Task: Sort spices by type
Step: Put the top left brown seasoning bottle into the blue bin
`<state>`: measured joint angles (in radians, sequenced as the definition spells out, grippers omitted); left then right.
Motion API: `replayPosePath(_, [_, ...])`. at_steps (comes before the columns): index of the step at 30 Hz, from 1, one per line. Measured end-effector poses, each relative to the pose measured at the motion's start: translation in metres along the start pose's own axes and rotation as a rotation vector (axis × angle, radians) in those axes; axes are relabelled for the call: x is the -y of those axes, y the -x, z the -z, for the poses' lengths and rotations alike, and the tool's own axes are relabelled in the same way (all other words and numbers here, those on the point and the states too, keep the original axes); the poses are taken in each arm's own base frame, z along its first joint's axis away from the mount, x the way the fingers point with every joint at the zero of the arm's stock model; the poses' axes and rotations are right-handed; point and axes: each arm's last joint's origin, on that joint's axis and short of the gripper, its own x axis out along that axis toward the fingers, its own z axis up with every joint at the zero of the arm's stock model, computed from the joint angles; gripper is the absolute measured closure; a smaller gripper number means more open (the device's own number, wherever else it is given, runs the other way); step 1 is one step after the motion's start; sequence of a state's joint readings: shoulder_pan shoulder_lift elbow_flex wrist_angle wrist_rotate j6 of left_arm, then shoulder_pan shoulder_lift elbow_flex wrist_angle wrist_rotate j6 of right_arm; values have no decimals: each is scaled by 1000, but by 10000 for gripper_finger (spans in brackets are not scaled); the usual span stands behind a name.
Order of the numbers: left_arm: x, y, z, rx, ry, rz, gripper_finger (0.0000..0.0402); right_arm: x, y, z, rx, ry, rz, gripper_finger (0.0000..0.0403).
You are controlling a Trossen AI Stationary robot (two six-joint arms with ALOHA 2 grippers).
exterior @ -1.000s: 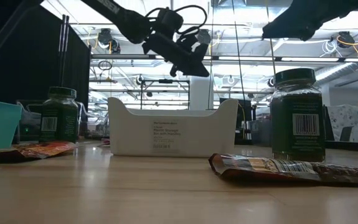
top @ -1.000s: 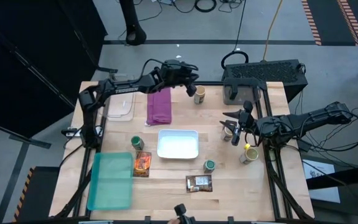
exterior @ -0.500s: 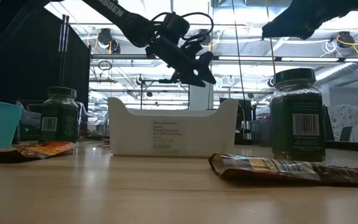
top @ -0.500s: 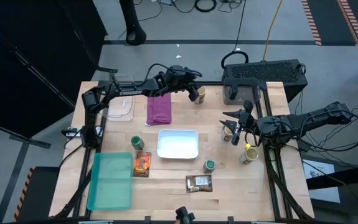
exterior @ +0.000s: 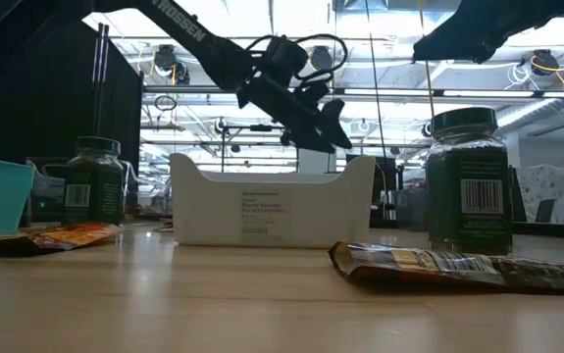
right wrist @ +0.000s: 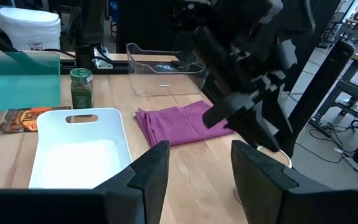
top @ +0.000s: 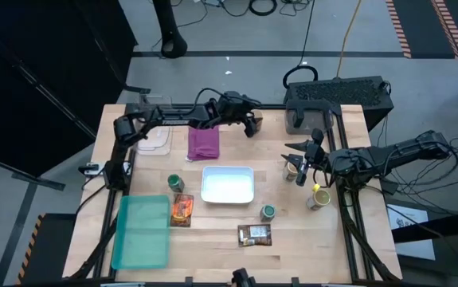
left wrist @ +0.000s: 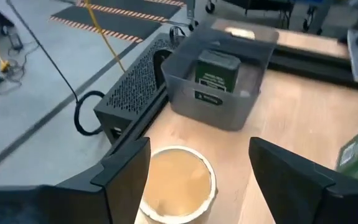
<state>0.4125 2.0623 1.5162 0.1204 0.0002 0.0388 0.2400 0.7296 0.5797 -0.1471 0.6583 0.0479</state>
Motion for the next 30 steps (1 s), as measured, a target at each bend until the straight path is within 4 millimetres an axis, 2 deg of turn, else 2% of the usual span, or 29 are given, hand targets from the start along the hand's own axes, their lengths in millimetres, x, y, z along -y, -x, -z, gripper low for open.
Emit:
replayPosePath(7, [10,-13,12,-5,-87,-21,123,1,0,0,-5,0,2,248])
replayPosePath(19, [1,-13,13,-8,-102,-79,123,0,0,1,-9,3,1,248])
replayPosePath(30, [-4,-26,28,-23,-61,-86,123,1,0,1,-13,-1,3,248])
